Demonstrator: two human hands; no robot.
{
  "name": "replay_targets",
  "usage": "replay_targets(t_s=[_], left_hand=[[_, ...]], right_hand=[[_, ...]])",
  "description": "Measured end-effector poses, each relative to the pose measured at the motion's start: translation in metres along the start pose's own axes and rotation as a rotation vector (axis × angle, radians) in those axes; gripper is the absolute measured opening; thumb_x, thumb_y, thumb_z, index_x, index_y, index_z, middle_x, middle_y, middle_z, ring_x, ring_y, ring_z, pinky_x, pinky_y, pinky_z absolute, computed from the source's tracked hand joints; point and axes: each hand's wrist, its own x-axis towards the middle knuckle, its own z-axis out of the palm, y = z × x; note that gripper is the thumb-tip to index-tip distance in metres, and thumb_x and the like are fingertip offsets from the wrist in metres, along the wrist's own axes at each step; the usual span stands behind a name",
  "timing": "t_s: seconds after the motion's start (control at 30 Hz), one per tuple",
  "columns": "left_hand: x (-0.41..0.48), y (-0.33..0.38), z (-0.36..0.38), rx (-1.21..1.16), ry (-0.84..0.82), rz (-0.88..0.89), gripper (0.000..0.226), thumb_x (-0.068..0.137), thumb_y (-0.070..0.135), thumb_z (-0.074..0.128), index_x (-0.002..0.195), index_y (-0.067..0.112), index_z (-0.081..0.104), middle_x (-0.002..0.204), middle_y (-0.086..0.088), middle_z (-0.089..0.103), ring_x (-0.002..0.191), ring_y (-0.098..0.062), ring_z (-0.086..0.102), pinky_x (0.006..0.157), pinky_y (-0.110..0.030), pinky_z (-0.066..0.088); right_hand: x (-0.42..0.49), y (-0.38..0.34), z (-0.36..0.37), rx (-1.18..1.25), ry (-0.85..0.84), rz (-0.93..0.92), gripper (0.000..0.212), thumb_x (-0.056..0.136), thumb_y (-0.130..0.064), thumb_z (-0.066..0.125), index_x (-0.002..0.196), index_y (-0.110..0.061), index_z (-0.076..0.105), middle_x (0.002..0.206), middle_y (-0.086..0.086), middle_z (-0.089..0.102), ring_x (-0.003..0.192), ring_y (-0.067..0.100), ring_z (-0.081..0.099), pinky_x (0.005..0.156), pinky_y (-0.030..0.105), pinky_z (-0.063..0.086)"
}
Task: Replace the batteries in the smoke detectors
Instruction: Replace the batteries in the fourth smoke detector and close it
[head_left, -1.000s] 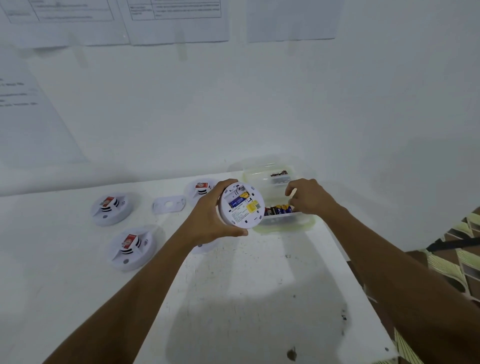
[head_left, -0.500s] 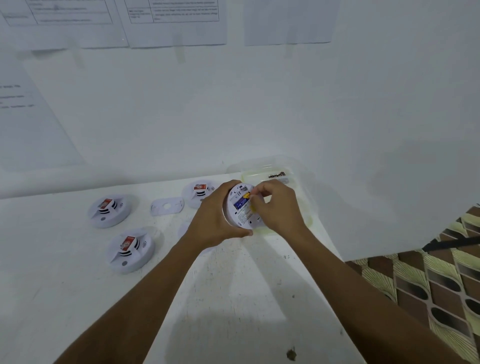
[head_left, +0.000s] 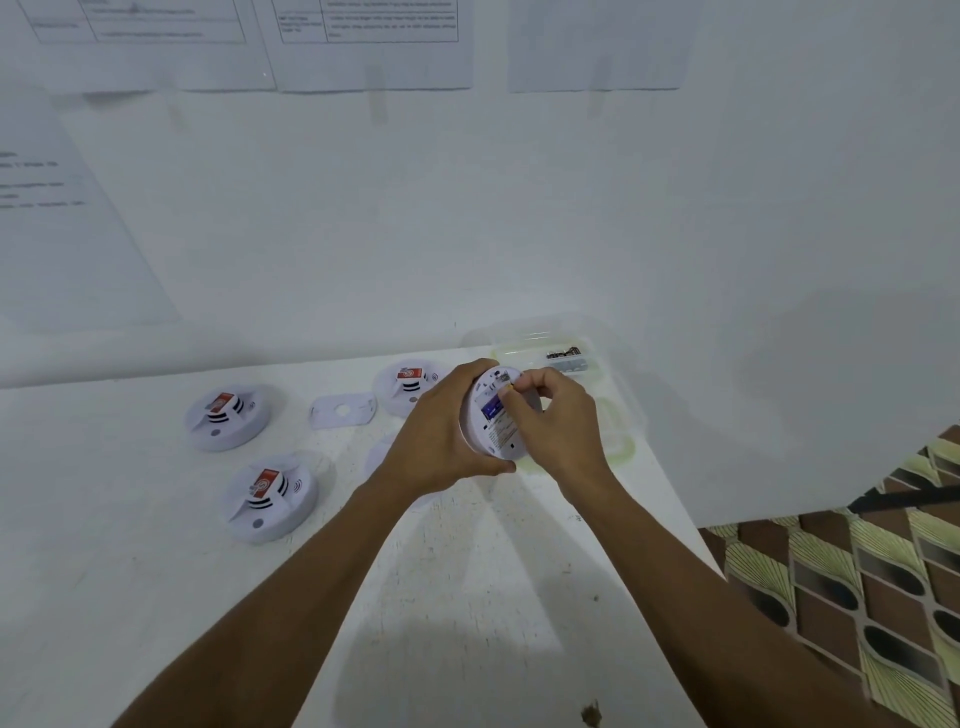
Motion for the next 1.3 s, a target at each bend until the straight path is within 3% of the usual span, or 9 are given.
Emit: replay_targets(t_s=[0.17, 0.33, 0.53, 0.6, 0.7, 0.8, 0.9, 1.03, 1.3], left_hand=[[-0.002, 0.002, 0.008, -0.101, -0.021, -0.033, 0.087, 0.051, 0.085, 0.067, 0.124, 0.045, 0.04, 0.133, 0.006, 0.053, 0.125, -0.024, 0.052, 0.109, -0.045, 0.042], [0.004, 0.007, 0.003, -0.018, -0.033, -0.005, 0.093, 0.055, 0.065, 0.082, 0.134, 0.036, 0.041, 0.136, 0.006, 0.051, 0.127, -0.019, 0.049, 0.109, -0.044, 0.041], [0.005, 0.004, 0.012, -0.053, -0.036, -0.022, 0.094, 0.044, 0.096, 0.056, 0.12, 0.044, 0.037, 0.129, 0.014, 0.047, 0.127, -0.022, 0.049, 0.112, -0.042, 0.038], [0.008, 0.01, 0.009, -0.012, -0.039, 0.007, 0.092, 0.048, 0.086, 0.067, 0.123, 0.043, 0.038, 0.127, 0.02, 0.049, 0.122, -0.013, 0.051, 0.109, -0.036, 0.042], [0.012, 0.005, 0.002, 0.025, -0.019, 0.071, 0.093, 0.055, 0.041, 0.092, 0.134, 0.028, 0.044, 0.126, 0.016, 0.056, 0.117, -0.008, 0.055, 0.099, -0.029, 0.049], [0.01, -0.005, -0.007, -0.006, -0.002, 0.083, 0.094, 0.054, 0.026, 0.094, 0.134, 0.024, 0.044, 0.127, 0.016, 0.056, 0.12, -0.008, 0.053, 0.097, -0.02, 0.046], [0.011, -0.007, -0.008, -0.012, -0.002, 0.075, 0.094, 0.054, 0.026, 0.094, 0.134, 0.026, 0.044, 0.127, 0.019, 0.055, 0.12, -0.007, 0.052, 0.096, -0.017, 0.045], [0.015, -0.004, -0.002, -0.003, -0.017, 0.067, 0.096, 0.053, 0.033, 0.093, 0.134, 0.026, 0.043, 0.128, 0.015, 0.056, 0.121, -0.01, 0.052, 0.099, -0.028, 0.047], [0.017, -0.013, -0.005, 0.022, 0.005, 0.047, 0.096, 0.053, 0.04, 0.092, 0.135, 0.03, 0.042, 0.129, 0.017, 0.055, 0.122, -0.01, 0.052, 0.102, -0.036, 0.048]], right_hand=[[-0.001, 0.004, -0.002, -0.016, 0.031, -0.006, 0.015, 0.089, -0.028, 0.07, 0.095, -0.014, 0.067, 0.088, -0.011, 0.064, 0.077, -0.003, 0.059, 0.061, 0.0, 0.042], [-0.002, 0.006, -0.004, -0.027, 0.052, -0.008, 0.014, 0.089, -0.029, 0.069, 0.094, -0.015, 0.065, 0.088, -0.015, 0.063, 0.078, -0.002, 0.06, 0.057, 0.0, 0.043], [-0.002, 0.002, -0.003, -0.023, 0.145, -0.174, 0.014, 0.085, -0.017, 0.072, 0.086, -0.021, 0.059, 0.088, -0.015, 0.061, 0.085, -0.009, 0.056, 0.069, 0.0, 0.04], [0.002, -0.002, -0.009, 0.024, 0.088, -0.192, 0.015, 0.083, -0.012, 0.074, 0.084, -0.017, 0.06, 0.08, -0.015, 0.063, 0.075, -0.009, 0.06, 0.066, 0.004, 0.043], [0.024, 0.002, -0.035, 0.107, 0.005, -0.152, 0.014, 0.08, -0.009, 0.076, 0.084, -0.013, 0.064, 0.081, -0.001, 0.071, 0.07, 0.001, 0.063, 0.065, 0.013, 0.047], [0.052, 0.019, -0.07, -0.098, -0.065, -0.159, 0.011, 0.08, -0.014, 0.077, 0.083, -0.015, 0.067, 0.078, -0.002, 0.072, 0.065, 0.001, 0.061, 0.063, 0.009, 0.043], [0.072, 0.038, -0.082, -0.422, -0.187, -0.202, 0.011, 0.08, -0.018, 0.076, 0.08, -0.021, 0.065, 0.074, -0.008, 0.069, 0.069, 0.003, 0.061, 0.072, 0.023, 0.047], [0.082, 0.051, -0.069, -0.879, -0.347, -0.243, 0.011, 0.084, -0.034, 0.07, 0.08, -0.026, 0.063, 0.08, -0.01, 0.072, 0.084, 0.011, 0.063, 0.089, 0.034, 0.031], [0.085, 0.063, -0.061, -0.975, -0.326, -0.226, 0.016, 0.087, -0.04, 0.065, 0.077, -0.028, 0.061, 0.073, -0.008, 0.071, 0.077, 0.012, 0.061, 0.08, 0.035, 0.019]])
